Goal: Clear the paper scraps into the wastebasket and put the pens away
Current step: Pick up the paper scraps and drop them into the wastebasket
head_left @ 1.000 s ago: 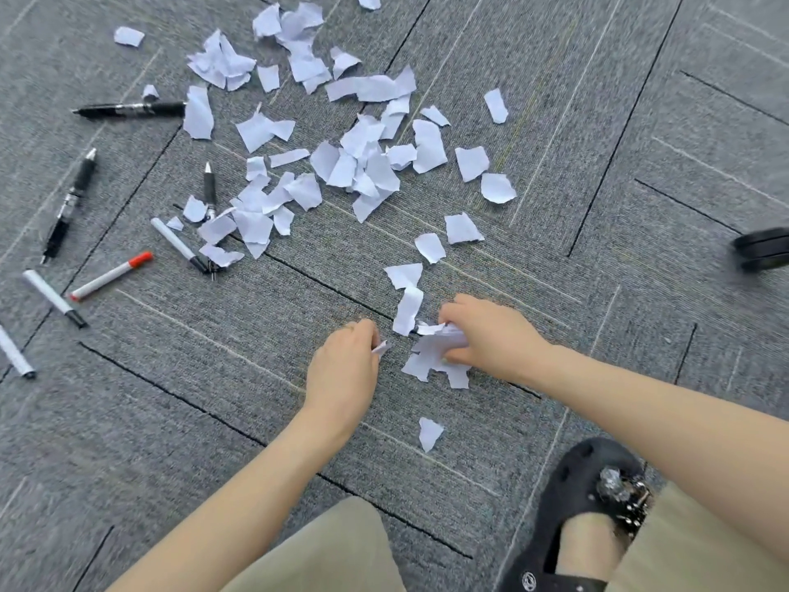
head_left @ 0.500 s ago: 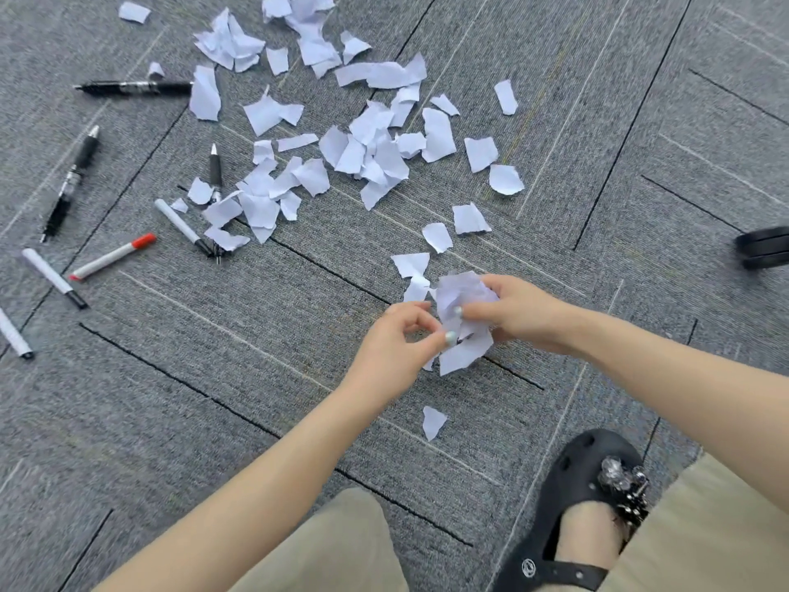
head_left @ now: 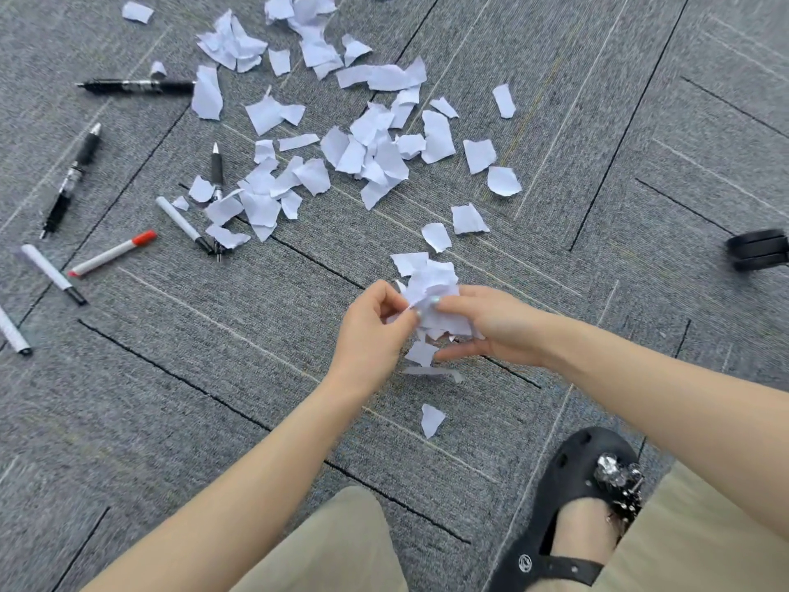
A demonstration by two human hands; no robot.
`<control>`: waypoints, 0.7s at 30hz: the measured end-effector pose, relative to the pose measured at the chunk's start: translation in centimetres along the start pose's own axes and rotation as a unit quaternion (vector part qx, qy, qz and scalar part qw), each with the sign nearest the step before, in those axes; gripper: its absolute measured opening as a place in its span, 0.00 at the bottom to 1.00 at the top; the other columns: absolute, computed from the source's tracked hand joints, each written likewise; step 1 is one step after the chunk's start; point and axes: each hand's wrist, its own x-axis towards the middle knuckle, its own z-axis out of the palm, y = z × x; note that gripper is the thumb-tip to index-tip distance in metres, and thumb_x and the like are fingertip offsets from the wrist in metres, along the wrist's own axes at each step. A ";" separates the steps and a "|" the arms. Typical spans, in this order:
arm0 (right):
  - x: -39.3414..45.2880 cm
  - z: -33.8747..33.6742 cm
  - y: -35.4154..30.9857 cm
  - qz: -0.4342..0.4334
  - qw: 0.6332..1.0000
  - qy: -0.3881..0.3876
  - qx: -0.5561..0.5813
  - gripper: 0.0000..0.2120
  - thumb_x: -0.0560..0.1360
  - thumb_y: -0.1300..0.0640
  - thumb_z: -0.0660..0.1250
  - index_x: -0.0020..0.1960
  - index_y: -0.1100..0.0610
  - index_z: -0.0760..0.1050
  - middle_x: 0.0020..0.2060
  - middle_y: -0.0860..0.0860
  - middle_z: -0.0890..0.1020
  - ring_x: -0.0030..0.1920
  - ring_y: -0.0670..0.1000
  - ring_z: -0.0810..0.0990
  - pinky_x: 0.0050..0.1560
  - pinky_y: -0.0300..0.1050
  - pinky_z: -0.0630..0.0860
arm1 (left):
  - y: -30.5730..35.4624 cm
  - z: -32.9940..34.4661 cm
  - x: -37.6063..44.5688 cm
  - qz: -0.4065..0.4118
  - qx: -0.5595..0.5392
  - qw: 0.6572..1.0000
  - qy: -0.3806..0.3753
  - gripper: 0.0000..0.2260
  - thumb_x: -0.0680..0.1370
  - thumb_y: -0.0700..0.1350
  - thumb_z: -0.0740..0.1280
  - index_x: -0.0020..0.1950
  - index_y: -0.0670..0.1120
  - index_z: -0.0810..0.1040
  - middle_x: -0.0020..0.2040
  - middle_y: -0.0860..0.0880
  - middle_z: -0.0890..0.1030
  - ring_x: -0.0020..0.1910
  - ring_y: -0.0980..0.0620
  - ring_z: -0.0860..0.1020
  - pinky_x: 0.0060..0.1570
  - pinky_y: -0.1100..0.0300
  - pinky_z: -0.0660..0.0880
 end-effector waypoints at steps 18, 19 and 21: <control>4.5 -0.9 0.0 -0.169 0.834 0.270 -0.451 0.15 0.74 0.61 0.63 0.60 0.56 0.69 0.53 0.53 0.69 0.45 0.56 0.72 0.41 0.48 0.68 | -0.8 2.0 2.6 0.114 0.391 0.912 -0.035 0.08 0.74 0.35 0.64 0.36 0.43 0.70 0.43 0.47 0.70 0.44 0.42 0.73 0.40 0.52 0.70; 4.6 -0.8 0.1 -0.169 0.825 0.281 -0.461 0.18 0.74 0.60 0.63 0.63 0.57 0.67 0.56 0.55 0.69 0.48 0.57 0.73 0.42 0.48 0.68 | -1.0 2.0 2.5 0.115 0.383 0.916 -0.026 0.07 0.74 0.36 0.65 0.37 0.42 0.71 0.45 0.46 0.71 0.44 0.42 0.73 0.42 0.51 0.72; 4.6 -0.8 0.3 -0.172 0.813 0.295 -0.471 0.18 0.75 0.59 0.64 0.63 0.58 0.67 0.59 0.56 0.69 0.50 0.59 0.75 0.42 0.48 0.69 | -1.4 1.7 2.4 0.122 0.389 0.913 0.009 0.04 0.74 0.38 0.68 0.39 0.41 0.75 0.51 0.45 0.72 0.50 0.44 0.73 0.49 0.52 0.71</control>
